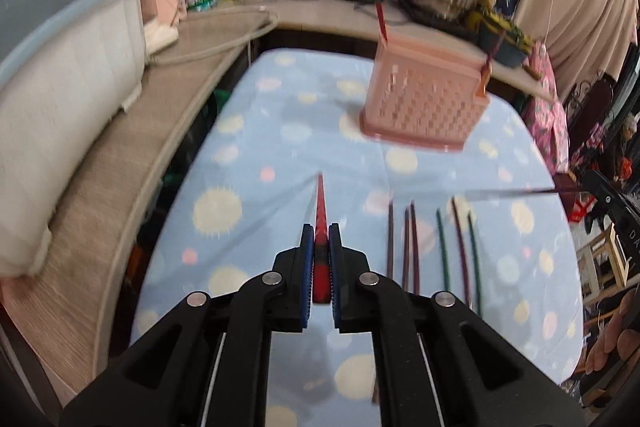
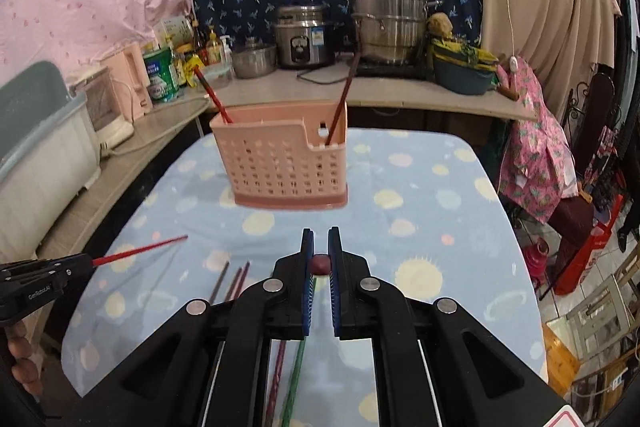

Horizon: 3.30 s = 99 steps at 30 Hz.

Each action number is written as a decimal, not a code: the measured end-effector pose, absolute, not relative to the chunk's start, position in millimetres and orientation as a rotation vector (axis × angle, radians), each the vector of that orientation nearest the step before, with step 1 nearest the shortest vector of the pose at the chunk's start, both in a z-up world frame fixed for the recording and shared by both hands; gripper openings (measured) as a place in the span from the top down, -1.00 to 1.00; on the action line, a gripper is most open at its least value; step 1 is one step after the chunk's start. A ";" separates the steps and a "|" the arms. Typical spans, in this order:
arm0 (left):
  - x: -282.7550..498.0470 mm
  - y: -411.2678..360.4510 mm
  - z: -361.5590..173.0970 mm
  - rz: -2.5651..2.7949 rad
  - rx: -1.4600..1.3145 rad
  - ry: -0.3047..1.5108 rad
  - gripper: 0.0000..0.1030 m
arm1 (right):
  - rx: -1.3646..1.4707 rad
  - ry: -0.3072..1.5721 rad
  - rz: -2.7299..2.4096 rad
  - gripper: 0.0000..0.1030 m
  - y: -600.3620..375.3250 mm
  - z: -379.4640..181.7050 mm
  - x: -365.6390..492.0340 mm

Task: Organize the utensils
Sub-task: 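Lift both chopsticks and lower them into the pink holder, then open both tools to release the chopsticks in the holder, then move both open tools back over the remaining chopsticks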

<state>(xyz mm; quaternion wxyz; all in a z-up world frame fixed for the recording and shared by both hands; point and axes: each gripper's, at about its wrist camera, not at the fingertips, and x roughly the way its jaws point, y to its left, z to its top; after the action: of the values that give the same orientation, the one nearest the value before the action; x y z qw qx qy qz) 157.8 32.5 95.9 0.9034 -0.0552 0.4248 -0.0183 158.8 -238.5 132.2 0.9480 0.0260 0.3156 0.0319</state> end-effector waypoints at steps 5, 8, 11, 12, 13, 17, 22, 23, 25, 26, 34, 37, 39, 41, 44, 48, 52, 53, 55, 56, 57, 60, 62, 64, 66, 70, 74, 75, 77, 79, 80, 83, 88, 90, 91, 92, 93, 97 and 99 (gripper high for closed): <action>194.0 32.4 138.4 -0.027 -0.133 0.794 0.86 | 0.051 0.562 0.104 0.87 -234.9 173.2 202.0; 216.0 30.4 163.8 -0.023 -0.141 0.748 0.86 | 0.054 0.525 0.123 0.87 -232.2 193.1 223.4; 233.0 27.5 189.8 -0.036 -0.157 0.706 0.86 | 0.069 0.485 0.147 0.87 -230.1 214.0 238.0; 237.3 26.0 197.9 -0.039 -0.160 0.692 0.86 | 0.069 0.466 0.153 0.87 -228.8 222.9 243.3; 242.2 23.9 207.3 -0.045 -0.162 0.676 0.86 | 0.070 0.451 0.159 0.87 -227.1 230.3 248.2; 259.0 15.1 244.1 -0.069 -0.182 0.603 0.86 | 0.090 0.406 0.189 0.87 -225.5 257.8 270.6; 283.3 7.0 280.8 -0.085 -0.215 0.524 0.86 | 0.107 0.384 0.201 0.87 -221.9 276.7 305.1; 288.6 6.9 283.9 -0.086 -0.221 0.519 0.86 | 0.112 0.390 0.204 0.87 -221.1 276.6 313.0; 301.5 3.8 286.7 -0.083 -0.227 0.510 0.86 | 0.113 0.410 0.205 0.87 -217.8 272.0 329.0; 308.2 2.5 285.4 -0.078 -0.229 0.511 0.86 | 0.115 0.422 0.206 0.87 -216.8 267.9 335.6; 350.4 -3.4 243.7 -0.066 -0.229 0.612 0.86 | 0.106 0.556 0.196 0.87 -216.4 212.7 377.8; 360.2 -7.8 224.0 -0.061 -0.219 0.653 0.86 | 0.111 0.597 0.198 0.87 -217.6 193.9 387.9; 366.1 -9.0 212.5 -0.055 -0.215 0.676 0.86 | 0.101 0.614 0.193 0.87 -215.8 184.0 392.9; 370.5 -10.5 202.6 -0.054 -0.213 0.696 0.86 | 0.096 0.628 0.194 0.86 -214.7 176.0 396.5; 377.2 -11.1 189.3 -0.040 -0.205 0.719 0.85 | 0.097 0.641 0.192 0.86 -215.5 170.4 398.4; 375.4 -11.2 182.9 -0.013 -0.184 0.713 0.77 | 0.094 0.616 0.180 0.73 -218.2 174.5 394.0; 368.0 -12.8 184.9 0.003 -0.172 0.697 0.41 | 0.085 0.584 0.175 0.67 -220.0 185.2 382.9; 363.9 -13.8 186.3 0.010 -0.163 0.688 0.36 | 0.081 0.575 0.174 0.65 -220.3 187.9 379.4; 357.2 -14.4 188.5 0.020 -0.152 0.677 0.31 | 0.077 0.557 0.175 0.52 -220.2 193.8 369.7; 353.5 -14.5 189.4 0.022 -0.148 0.675 0.31 | 0.080 0.550 0.181 0.48 -220.3 196.5 364.4; 349.2 -14.6 189.8 0.026 -0.144 0.675 0.31 | 0.082 0.546 0.185 0.48 -220.7 199.0 359.9; 336.2 -15.2 190.8 0.039 -0.128 0.674 0.31 | 0.088 0.534 0.197 0.48 -219.8 204.0 340.7; 326.6 -15.7 190.5 0.049 -0.115 0.673 0.31 | 0.091 0.535 0.207 0.46 -219.5 203.9 328.3; 314.7 -16.2 189.4 0.059 -0.100 0.676 0.31 | 0.070 0.533 0.201 0.46 -216.9 200.7 312.3; 302.4 -15.9 188.4 0.065 -0.092 0.674 0.31 | 0.052 0.534 0.193 0.45 -214.4 197.7 299.1; 278.2 -12.5 182.5 0.085 -0.069 0.678 0.30 | 0.051 0.551 0.189 0.40 -214.2 186.2 269.3; 254.6 -8.8 173.5 0.096 -0.060 0.692 0.30 | 0.059 0.581 0.190 0.38 -214.6 172.2 243.8; 249.6 -8.3 171.0 0.098 -0.058 0.697 0.30 | 0.057 0.587 0.189 0.38 -214.0 168.4 237.4; 240.3 -6.1 166.1 0.100 -0.058 0.707 0.30 | 0.060 0.604 0.189 0.38 -213.8 160.6 224.3; 229.3 -3.4 158.8 0.103 -0.062 0.723 0.30 | 0.072 0.622 0.191 0.38 -214.4 152.7 211.6; 223.5 -1.7 154.0 0.106 -0.063 0.734 0.30 | 0.075 0.629 0.191 0.38 -214.5 149.2 206.4; 209.9 1.4 141.4 0.109 -0.060 0.760 0.30 | 0.066 0.652 0.176 0.38 -214.4 136.2 188.5; 185.4 5.5 118.8 0.111 -0.045 0.800 0.30 | 0.070 0.713 0.157 0.38 -217.7 109.7 162.1; 176.8 7.3 108.7 0.112 -0.039 0.818 0.30 | 0.067 0.737 0.150 0.38 -218.3 99.2 154.2; 172.7 7.7 103.1 0.111 -0.036 0.828 0.30 | 0.062 0.752 0.144 0.38 -218.5 92.8 150.3; 169.7 7.9 98.5 0.110 -0.035 0.837 0.30 | 0.057 0.764 0.138 0.38 -219.0 86.9 146.5; 165.1 8.4 92.0 0.108 -0.033 0.847 0.30 | 0.048 0.776 0.130 0.38 -218.8 80.4 141.9; 151.5 8.0 68.1 0.103 -0.037 0.890 0.30 | 0.041 0.829 0.120 0.38 -219.0 57.1 128.4; 144.5 5.9 56.2 0.099 -0.030 0.910 0.30 | 0.042 0.858 0.119 0.38 -220.0 44.1 122.3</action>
<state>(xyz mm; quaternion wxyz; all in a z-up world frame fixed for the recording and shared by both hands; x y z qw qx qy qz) 144.5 5.9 56.2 0.8971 -0.0146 0.4391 0.0479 122.3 -220.0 44.1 0.9074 0.0203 0.4158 0.0578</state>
